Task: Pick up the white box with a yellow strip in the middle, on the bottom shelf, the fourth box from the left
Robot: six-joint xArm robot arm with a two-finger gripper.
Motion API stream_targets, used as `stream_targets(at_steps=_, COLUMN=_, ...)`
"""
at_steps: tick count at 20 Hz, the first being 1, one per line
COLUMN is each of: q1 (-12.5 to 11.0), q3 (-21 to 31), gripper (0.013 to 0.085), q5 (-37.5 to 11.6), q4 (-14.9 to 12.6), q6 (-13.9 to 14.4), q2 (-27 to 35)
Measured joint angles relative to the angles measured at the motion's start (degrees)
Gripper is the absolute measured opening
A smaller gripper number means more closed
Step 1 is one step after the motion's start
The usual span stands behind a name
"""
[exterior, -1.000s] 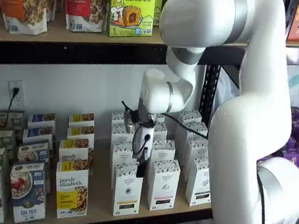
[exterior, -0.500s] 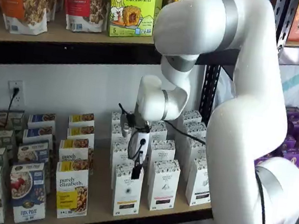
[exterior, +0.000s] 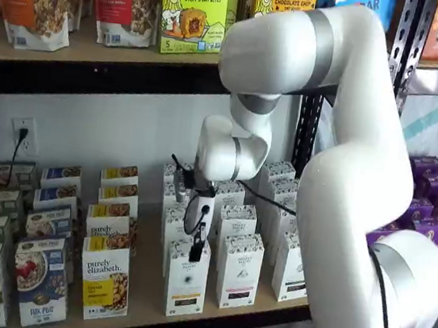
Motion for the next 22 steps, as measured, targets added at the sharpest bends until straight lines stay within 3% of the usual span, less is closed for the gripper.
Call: stream_targets(at_steps=22, q1=-3.2, q3=-15.2, gripper=0.0850, q5=4.8, q4=-5.7, q6=2.2, q2=11.5)
